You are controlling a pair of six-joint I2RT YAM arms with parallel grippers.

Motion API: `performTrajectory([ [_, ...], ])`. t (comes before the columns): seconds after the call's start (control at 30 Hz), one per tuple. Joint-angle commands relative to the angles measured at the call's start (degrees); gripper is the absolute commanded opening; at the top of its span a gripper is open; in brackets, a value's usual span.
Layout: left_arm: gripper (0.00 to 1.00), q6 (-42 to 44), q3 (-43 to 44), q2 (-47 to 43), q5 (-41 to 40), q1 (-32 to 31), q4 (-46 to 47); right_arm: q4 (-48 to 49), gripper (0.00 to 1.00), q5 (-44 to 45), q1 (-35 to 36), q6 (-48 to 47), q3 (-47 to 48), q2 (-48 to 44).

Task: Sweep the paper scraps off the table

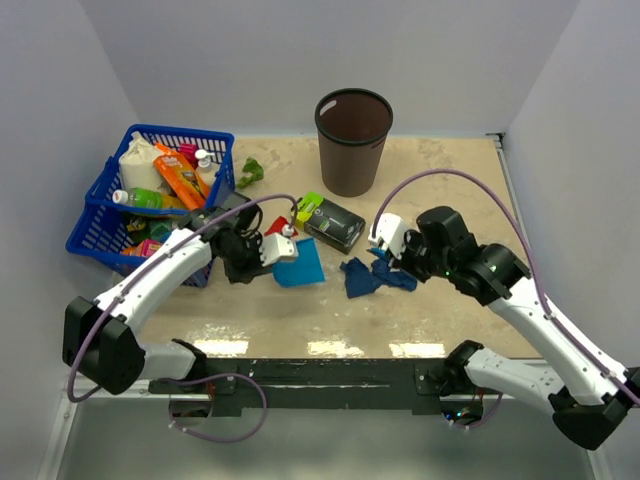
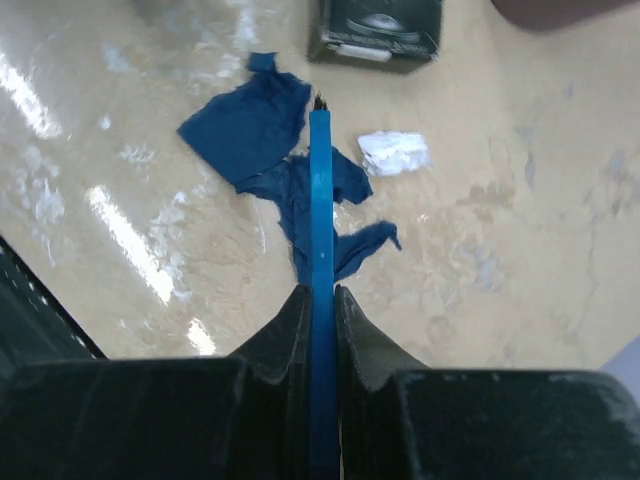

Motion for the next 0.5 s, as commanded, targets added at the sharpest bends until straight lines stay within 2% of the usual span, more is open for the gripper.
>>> performTrajectory([
  [0.0,0.0,5.1,-4.2,3.0,2.2,-0.4,0.5,8.7,0.0,5.4,-6.8,17.2,3.0,4.3],
  [0.1,0.0,3.6,-7.7,4.7,2.5,-0.9,6.0,9.0,0.0,5.4,-12.9,25.4,8.1,8.5],
  [0.23,0.0,0.0,-11.7,8.1,2.4,-2.6,13.9,9.2,0.0,5.5,-17.2,29.6,11.8,14.5],
  [0.33,0.06,-3.3,-12.9,10.3,2.1,-3.6,19.5,9.3,0.0,6.9,-18.6,30.3,13.5,16.8],
  [0.47,0.18,-6.1,-15.5,10.8,0.8,-5.1,26.7,9.5,0.0,6.8,-19.6,30.4,13.0,19.1],
])
